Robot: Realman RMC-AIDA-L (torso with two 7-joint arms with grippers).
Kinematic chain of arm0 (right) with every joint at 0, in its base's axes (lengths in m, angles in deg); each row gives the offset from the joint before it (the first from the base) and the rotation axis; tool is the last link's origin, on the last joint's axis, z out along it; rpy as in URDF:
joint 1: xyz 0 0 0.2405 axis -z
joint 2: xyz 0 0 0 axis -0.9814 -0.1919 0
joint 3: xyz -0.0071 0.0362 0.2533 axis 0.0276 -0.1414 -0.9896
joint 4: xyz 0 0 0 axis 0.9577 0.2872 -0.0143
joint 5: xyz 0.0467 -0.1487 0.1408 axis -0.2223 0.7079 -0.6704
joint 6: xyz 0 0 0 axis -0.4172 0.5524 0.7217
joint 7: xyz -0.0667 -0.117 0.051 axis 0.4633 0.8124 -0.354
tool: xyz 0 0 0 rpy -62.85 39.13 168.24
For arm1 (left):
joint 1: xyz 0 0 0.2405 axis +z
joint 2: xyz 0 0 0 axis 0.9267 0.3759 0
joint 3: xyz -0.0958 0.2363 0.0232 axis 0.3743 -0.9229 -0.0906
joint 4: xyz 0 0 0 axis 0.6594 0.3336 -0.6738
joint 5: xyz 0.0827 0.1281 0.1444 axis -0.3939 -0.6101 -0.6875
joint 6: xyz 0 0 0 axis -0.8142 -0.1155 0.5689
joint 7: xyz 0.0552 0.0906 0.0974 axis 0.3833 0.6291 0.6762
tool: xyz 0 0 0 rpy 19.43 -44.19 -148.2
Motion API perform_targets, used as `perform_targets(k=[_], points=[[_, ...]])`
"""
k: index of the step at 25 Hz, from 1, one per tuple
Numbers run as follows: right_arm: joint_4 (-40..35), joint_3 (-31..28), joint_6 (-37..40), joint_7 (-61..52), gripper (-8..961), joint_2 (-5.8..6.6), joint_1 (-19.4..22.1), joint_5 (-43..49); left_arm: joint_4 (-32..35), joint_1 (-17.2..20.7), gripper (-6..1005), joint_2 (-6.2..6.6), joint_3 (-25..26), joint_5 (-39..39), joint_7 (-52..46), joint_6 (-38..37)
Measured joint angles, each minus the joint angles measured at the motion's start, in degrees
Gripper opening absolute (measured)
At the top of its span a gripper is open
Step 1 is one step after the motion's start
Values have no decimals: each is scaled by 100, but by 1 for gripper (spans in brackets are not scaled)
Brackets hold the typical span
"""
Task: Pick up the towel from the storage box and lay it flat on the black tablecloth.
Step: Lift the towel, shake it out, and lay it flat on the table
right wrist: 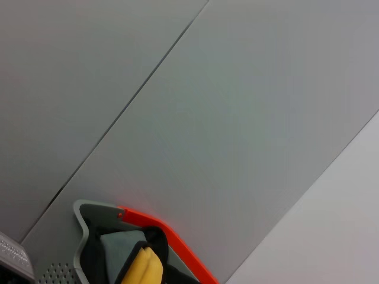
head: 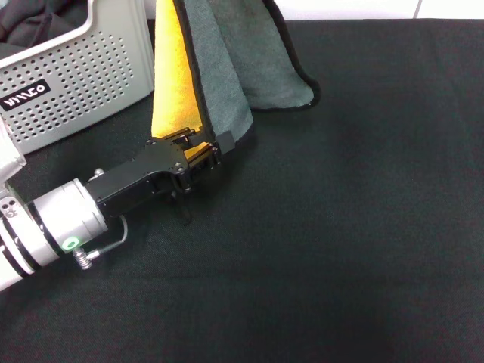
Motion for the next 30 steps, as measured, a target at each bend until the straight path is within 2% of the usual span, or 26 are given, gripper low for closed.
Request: perform_targets(k=[3,9,11,17,23,27,30], points=[[0,0,2,4,23,0,4,0,0,-38,440,3,-38,-50,-13,-7],[0,0,3,9,24,0,30,-4,-3,-87,335,16,-168,-63,-22,-3],[0,3,3,9,24,0,36,-6,-7,-92,104,19,-168,-62,-60,0],[0,48,2,9,25,0,45,-15,-9,-124,37,35,-214,-72,-213,7],[-61,46,-2,8,25,-2,224,-139,45,-106,34,44,-298,-59,-322,-54],[-188,-103,-54,8,26,14,639,-480,239,-17,32,110,-300,-109,-357,-515],[-305,-337,-277,8,26,23,1113,-859,578,131,26,264,-275,-127,-571,-1084]])
